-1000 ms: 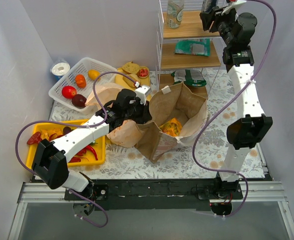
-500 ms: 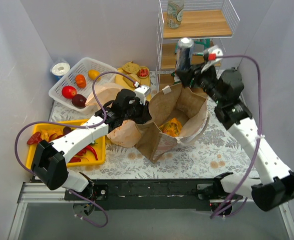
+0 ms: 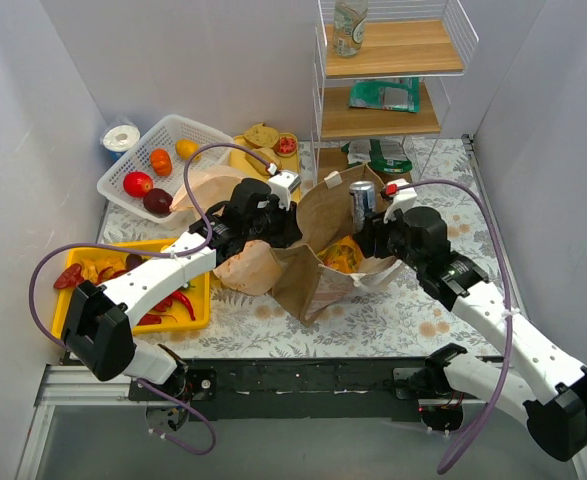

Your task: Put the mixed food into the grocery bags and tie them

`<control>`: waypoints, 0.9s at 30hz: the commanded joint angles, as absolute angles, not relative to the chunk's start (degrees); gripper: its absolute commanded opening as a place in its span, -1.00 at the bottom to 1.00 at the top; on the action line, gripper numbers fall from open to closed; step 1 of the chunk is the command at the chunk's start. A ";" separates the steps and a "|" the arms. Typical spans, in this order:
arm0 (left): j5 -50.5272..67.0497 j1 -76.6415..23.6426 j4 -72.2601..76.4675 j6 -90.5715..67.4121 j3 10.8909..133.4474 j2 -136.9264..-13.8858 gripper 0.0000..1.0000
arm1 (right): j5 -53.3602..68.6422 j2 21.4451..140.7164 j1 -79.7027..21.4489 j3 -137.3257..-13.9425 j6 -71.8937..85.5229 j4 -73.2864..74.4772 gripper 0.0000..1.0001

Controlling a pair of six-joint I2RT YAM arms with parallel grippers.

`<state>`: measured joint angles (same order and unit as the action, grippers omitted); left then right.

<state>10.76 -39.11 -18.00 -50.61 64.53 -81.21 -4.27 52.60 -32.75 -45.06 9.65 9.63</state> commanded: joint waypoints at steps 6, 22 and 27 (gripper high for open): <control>8.61 -39.11 -18.90 -49.92 63.72 -80.24 -1.00 | -11.68 58.17 -33.66 -48.68 15.47 16.24 -0.97; 10.02 -39.20 -18.72 -50.10 63.72 -80.51 -1.00 | -24.52 74.35 -36.30 -53.79 20.13 25.58 -0.97; 9.41 -39.20 -18.81 -49.92 63.72 -80.33 -1.00 | -23.74 75.85 -36.39 -54.31 19.96 26.19 -0.38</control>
